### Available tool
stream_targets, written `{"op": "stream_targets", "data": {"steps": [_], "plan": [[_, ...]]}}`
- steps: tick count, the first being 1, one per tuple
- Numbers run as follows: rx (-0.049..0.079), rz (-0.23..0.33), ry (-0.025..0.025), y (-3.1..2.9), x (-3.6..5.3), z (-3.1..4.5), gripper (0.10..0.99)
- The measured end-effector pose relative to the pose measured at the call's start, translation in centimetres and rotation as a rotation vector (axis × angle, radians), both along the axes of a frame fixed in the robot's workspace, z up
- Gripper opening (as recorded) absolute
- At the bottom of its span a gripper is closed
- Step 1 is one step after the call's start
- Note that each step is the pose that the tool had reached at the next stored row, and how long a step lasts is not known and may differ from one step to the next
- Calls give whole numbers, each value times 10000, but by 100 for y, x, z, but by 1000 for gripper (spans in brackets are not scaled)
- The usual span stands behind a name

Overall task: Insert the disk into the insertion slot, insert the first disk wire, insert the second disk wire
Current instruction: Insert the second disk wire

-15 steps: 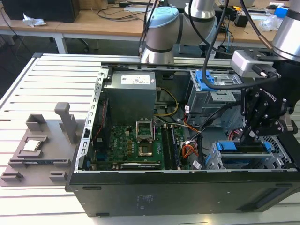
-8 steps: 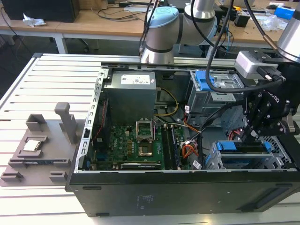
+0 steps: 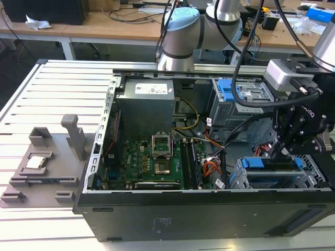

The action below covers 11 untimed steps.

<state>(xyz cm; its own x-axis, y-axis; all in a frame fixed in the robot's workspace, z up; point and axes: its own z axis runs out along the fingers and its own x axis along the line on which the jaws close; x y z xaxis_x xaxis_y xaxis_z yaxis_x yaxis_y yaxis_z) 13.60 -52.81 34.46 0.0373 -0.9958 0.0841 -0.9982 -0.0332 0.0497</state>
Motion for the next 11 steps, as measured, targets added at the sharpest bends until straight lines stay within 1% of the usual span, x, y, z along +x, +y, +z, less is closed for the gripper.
{"op": "stream_targets", "data": {"steps": [2, 3, 4, 7, 11], "plan": [[83, -16, 13, -12, 1, -8, 145], [181, -92, 13, -12, 1, -10, 145], [225, -265, 11, -11, 1, -10, 145], [235, -739, 6, -12, 1, -11, 145], [239, -942, 4, -22, 6, -11, 145]]}}
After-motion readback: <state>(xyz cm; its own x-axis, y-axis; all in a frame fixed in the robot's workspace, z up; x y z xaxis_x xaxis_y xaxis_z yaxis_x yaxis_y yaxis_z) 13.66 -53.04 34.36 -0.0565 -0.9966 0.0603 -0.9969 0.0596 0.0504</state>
